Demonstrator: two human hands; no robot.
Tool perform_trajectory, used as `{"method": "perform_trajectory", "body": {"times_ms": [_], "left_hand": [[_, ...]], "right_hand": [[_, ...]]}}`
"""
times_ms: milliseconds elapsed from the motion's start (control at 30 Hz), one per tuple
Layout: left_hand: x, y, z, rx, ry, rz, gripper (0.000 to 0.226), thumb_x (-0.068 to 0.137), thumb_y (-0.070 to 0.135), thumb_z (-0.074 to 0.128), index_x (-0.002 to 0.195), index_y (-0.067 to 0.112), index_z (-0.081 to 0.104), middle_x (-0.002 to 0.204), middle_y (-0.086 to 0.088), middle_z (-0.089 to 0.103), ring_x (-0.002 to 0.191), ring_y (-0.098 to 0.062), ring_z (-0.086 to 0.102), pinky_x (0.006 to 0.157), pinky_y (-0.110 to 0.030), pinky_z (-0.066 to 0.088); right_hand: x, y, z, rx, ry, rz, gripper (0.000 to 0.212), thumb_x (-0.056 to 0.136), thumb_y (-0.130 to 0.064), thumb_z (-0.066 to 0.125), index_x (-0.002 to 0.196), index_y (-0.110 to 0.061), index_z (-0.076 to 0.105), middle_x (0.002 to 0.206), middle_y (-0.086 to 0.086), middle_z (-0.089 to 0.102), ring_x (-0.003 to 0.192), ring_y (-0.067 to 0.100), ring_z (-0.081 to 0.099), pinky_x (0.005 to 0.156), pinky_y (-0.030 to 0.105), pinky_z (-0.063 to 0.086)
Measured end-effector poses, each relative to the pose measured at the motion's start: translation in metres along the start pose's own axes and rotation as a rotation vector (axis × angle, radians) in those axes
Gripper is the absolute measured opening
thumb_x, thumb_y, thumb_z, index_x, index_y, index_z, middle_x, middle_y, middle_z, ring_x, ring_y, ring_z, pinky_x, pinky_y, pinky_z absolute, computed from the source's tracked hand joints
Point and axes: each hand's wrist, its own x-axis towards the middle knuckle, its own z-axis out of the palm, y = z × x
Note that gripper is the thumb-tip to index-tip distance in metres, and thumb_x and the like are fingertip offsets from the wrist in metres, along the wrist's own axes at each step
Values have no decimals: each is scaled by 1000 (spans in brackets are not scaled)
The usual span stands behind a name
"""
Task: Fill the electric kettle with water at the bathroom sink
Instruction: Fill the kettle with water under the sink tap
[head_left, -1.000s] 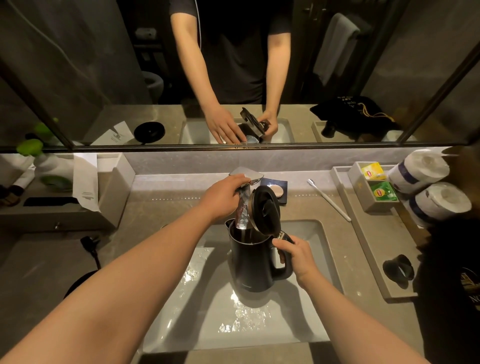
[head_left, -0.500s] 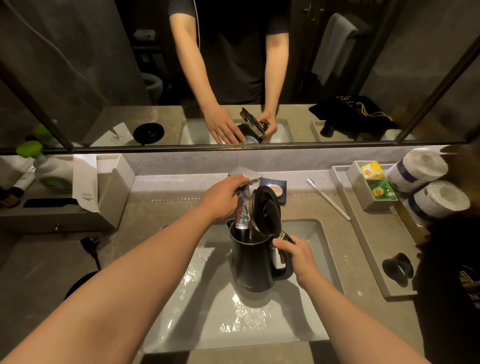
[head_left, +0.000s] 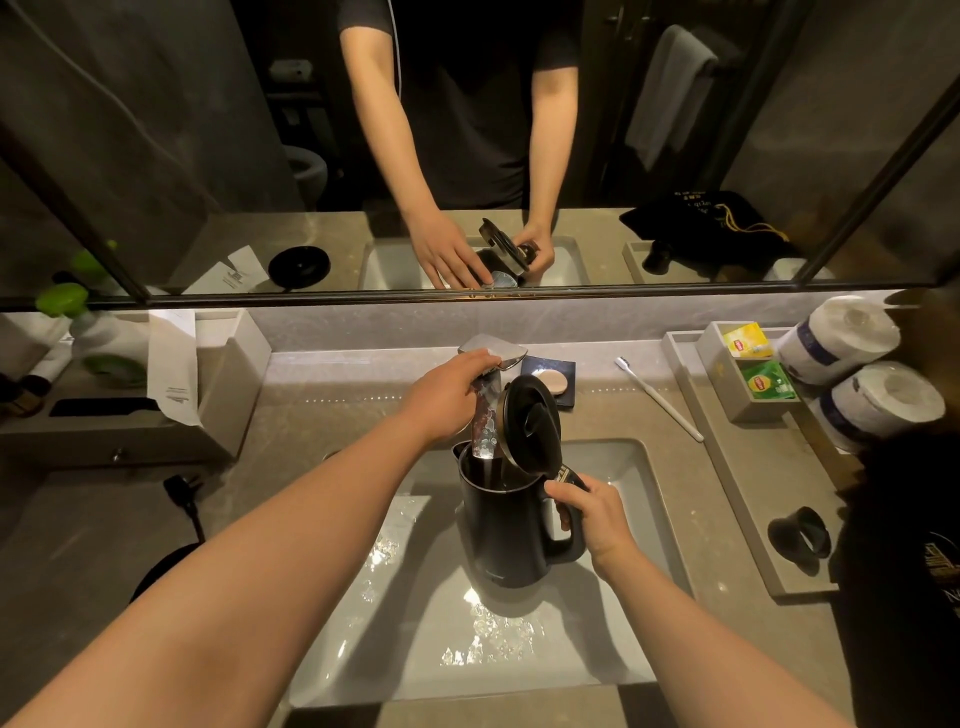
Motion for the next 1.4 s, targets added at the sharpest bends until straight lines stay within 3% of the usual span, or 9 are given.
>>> {"method": "perform_trajectory", "body": {"times_ms": [133,500,833,933,1100,1400], "left_hand": [[-1,0,-1,-10,0,4,58,86,0,44,134,32,45,149,3,39,132,-21,39,105,-39,35],[-1,0,-2,-10,-14,7,54,87,7,48,134,33,44,148,3,39,131,-22,40,104,-43,37],[0,0,-2,-3,-14,1,55,87,7,47,135,33,43,149,3,38,132,-22,39,105,-42,37],[0,0,-2,-5,-9,4,55,87,5,47,135,33,44,149,3,38,132,-22,38,105,-41,36],[0,0,-2,-6,-17,-2,56,86,4,46,134,33,44,149,3,38,132,-21,39,105,-44,36],[0,0,0,11,2,17,49,90,13,51,135,31,43,148,2,39,131,-21,40,105,-41,36]], "right_hand": [[-1,-3,1,15,7,2,13,67,-20,75,57,-12,69,47,-3,59,43,7,55,45,19,46],[2,-1,2,-4,6,-12,19,64,-21,76,62,-5,67,48,1,54,45,12,49,48,23,43],[5,4,3,-37,15,-16,15,66,-26,75,54,-17,70,47,-4,59,45,8,55,49,23,46],[6,6,3,-43,25,-15,18,66,-27,75,58,-11,70,48,0,55,46,14,51,50,28,43],[7,8,1,-23,34,-24,47,65,-27,76,73,16,60,48,6,48,45,18,44,49,29,39],[7,7,4,-29,47,-8,34,65,-26,75,69,6,64,52,9,50,49,21,46,51,30,40]]}}
